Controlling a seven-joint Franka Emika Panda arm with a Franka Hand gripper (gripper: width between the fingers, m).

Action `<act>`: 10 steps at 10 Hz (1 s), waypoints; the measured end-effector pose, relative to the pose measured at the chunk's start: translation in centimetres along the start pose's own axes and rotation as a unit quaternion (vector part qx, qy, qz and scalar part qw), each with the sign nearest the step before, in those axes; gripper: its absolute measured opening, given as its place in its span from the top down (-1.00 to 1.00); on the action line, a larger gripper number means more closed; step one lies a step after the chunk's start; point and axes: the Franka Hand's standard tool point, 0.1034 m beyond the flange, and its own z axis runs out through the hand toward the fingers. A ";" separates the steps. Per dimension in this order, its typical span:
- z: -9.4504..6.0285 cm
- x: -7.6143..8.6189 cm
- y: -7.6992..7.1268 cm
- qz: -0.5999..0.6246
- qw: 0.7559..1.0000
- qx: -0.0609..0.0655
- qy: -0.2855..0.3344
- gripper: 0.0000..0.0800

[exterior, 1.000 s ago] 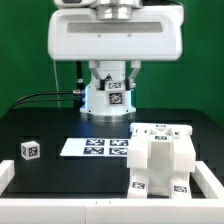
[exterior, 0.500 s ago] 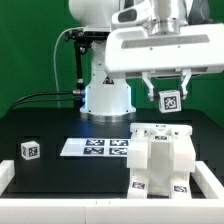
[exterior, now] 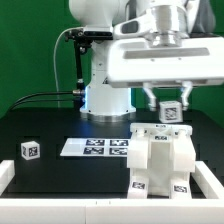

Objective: Assemble chair

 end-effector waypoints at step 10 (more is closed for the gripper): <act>1.1 -0.8 0.0 -0.050 0.999 -0.016 0.014 0.29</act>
Offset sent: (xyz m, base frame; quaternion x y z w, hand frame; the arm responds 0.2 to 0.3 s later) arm 0.0000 0.0000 0.0000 0.0000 0.0000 0.0000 1.0000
